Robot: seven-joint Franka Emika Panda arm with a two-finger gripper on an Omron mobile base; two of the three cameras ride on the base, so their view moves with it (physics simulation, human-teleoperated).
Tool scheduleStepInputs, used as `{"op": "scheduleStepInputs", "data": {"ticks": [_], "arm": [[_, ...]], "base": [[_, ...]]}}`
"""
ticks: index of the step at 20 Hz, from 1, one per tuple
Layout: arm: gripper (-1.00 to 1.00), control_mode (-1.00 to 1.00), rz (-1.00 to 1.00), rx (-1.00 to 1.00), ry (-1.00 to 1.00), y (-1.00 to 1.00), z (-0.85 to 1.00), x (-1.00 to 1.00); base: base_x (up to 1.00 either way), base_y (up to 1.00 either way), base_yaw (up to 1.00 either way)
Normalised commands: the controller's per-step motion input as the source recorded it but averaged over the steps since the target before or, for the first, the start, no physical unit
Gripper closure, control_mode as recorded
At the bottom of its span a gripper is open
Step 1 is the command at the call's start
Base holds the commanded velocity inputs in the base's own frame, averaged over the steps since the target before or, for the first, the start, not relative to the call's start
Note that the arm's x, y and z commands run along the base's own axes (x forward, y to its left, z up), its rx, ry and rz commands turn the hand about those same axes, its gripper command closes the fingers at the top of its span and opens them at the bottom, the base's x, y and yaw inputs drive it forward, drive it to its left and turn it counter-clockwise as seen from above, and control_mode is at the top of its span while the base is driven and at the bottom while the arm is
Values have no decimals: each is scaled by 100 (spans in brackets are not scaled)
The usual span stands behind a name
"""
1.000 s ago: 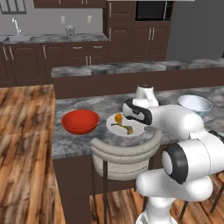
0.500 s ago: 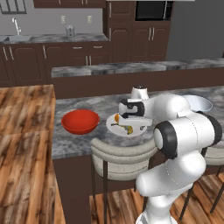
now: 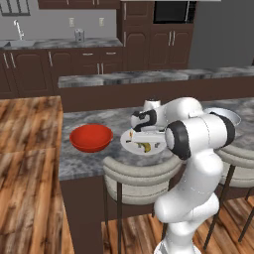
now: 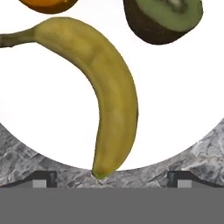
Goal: Take the fruits from the plate on the dining counter and place two fruits in each bowl.
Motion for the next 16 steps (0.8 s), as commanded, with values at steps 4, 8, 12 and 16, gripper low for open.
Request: {"op": "scheduleStepInputs", "data": {"ticks": [4, 8, 12, 16], "arm": [[-100, -100, 0, 0, 8, 0, -26, 44], [-100, -100, 0, 0, 0, 0, -30, 35], [-100, -100, 0, 0, 0, 0, -27, 11], [100, -100, 0, 0, 0, 0, -19, 0]], "base": [[0, 0, 0], [0, 0, 0], [0, 0, 0], [0, 0, 0]]}}
